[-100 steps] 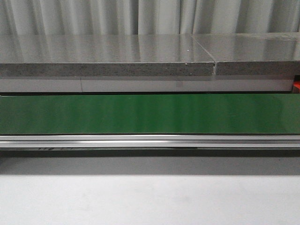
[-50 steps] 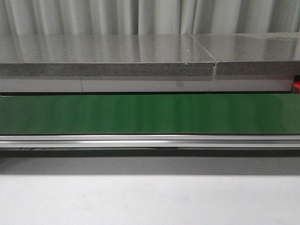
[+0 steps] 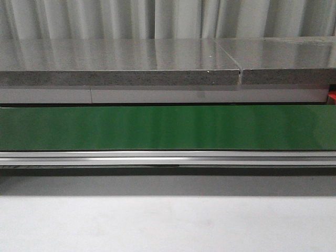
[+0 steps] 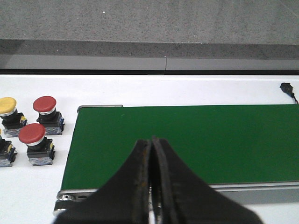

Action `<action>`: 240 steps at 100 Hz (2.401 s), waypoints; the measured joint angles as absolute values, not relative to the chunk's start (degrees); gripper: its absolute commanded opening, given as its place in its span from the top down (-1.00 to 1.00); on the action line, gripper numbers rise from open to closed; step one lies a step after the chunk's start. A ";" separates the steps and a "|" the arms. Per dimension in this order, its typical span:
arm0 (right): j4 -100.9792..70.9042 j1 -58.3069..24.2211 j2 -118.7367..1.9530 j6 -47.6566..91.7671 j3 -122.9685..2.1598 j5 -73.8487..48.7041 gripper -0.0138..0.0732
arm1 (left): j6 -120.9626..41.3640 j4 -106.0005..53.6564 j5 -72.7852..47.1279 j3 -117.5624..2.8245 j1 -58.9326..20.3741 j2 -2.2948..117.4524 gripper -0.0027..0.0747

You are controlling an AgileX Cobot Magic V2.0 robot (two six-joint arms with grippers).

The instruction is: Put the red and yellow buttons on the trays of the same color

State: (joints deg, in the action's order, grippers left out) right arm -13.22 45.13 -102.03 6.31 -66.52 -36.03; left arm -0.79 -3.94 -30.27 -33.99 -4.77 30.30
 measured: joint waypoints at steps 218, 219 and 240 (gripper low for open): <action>-14.18 6.66 -39.15 18.52 -37.42 -30.25 0.84 | -0.79 -3.94 -30.27 -33.86 -4.77 30.30 0.94; -14.18 6.66 -39.15 18.52 -37.42 -30.25 0.84 | -0.79 -3.94 -30.27 -33.86 -4.77 30.30 0.92; -14.18 6.66 -39.15 18.52 -37.42 -30.25 0.84 | -0.79 -3.94 -30.49 -33.63 -4.77 30.30 -0.10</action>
